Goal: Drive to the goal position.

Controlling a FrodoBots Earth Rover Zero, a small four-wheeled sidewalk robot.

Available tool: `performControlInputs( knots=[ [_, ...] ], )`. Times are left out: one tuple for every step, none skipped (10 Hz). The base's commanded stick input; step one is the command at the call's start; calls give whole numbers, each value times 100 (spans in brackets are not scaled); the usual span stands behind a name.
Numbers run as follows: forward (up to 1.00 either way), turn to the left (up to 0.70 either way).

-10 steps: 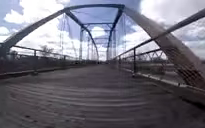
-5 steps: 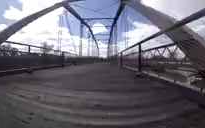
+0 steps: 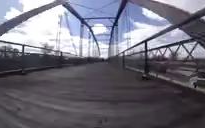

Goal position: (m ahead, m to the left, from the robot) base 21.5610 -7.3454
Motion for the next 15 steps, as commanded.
performControlInputs(
  knots=[
    [100,0],
    [100,0],
    [100,-14],
    [100,0],
    [100,0],
    [100,0],
    [100,0],
    [100,0],
    [100,0],
    [100,0],
    [100,-16],
    [100,-27],
    [100,0],
    [100,0],
    [100,0]
  ],
)
